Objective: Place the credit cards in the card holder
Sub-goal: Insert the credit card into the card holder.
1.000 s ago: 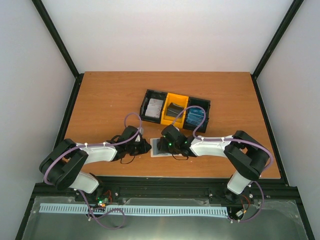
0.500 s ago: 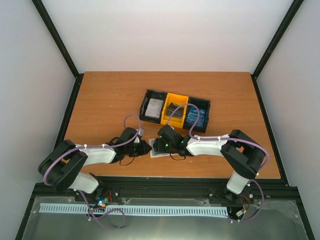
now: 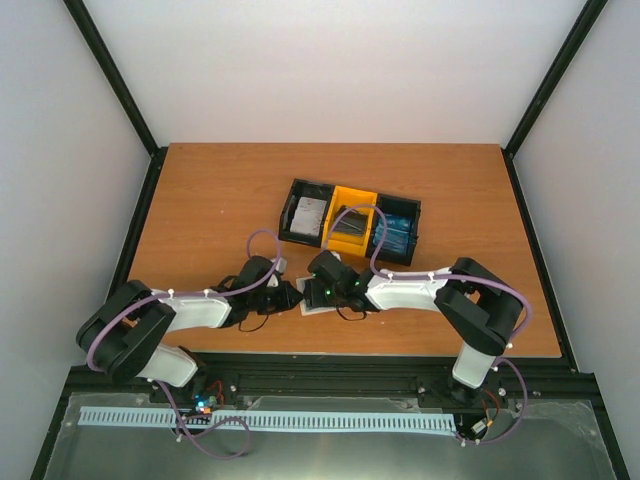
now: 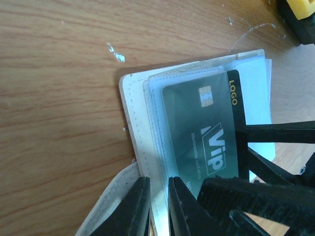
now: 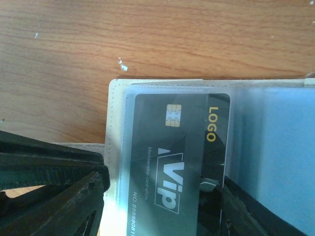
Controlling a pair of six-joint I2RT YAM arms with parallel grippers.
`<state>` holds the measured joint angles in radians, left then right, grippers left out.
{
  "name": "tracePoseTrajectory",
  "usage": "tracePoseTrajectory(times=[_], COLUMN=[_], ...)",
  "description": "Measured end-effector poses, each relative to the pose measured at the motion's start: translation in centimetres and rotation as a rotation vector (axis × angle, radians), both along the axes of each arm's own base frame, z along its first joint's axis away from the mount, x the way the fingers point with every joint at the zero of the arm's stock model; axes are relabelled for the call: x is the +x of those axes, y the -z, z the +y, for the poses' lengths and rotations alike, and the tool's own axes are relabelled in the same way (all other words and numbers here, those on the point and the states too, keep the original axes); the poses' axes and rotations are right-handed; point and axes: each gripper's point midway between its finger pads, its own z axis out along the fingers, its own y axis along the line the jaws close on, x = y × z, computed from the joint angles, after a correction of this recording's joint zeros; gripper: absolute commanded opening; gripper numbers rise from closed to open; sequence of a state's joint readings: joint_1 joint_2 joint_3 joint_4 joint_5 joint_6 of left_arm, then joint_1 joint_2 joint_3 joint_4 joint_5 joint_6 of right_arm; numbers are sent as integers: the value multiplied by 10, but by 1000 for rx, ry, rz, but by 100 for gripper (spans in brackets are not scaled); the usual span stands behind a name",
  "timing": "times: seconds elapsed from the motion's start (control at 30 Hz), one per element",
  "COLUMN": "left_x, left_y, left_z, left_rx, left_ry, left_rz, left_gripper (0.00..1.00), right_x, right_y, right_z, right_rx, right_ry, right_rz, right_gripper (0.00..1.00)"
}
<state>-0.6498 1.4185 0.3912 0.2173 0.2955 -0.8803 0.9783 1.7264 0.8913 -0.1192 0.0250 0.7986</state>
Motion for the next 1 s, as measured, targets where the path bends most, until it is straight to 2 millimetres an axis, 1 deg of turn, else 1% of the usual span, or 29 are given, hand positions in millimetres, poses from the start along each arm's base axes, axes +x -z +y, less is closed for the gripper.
tracePoseTrajectory(times=[0.1, 0.2, 0.27, 0.37, 0.5, 0.6, 0.7, 0.8, 0.83, 0.87, 0.9, 1.0], left_x=[0, 1, 1, 2, 2, 4, 8, 13, 16, 18, 21, 29], left_y=[0, -1, -1, -1, -2, -6, -17, -31, -36, -43, -51, -76], left_z=[0, -1, -1, -1, -1, 0, 0, 1, 2, 2, 3, 8], left_rx=[-4, -8, -9, -8, -8, -10, -22, -28, -29, -30, -31, -36], left_ry=[-2, -4, -4, -5, -7, -13, -25, -39, -45, -52, -60, -99], left_rz=[-1, -6, -7, -8, -9, -23, -60, -102, -117, -134, -154, -224], left_gripper=[11, 11, 11, 11, 11, 13, 19, 27, 32, 41, 48, 62], right_x=[-2, -3, -4, -4, -3, 1, 11, 33, 42, 50, 61, 91], right_y=[0, 1, 1, 2, 2, -3, -25, -63, -78, -93, -111, -160], right_z=[1, 0, 0, 0, -3, -10, -16, -26, -30, -36, -42, -64], right_rx=[-17, -34, -41, -49, -69, -101, -96, -66, -51, -40, -27, -13], right_ry=[-20, -37, -51, -64, -71, -73, -74, -68, -68, -69, -73, -82], right_rz=[-16, -26, -30, -36, -52, -80, -128, -207, -235, -266, -299, -394], right_gripper=[57, 45, 44, 46, 56, 60, 62, 62, 62, 62, 62, 62])
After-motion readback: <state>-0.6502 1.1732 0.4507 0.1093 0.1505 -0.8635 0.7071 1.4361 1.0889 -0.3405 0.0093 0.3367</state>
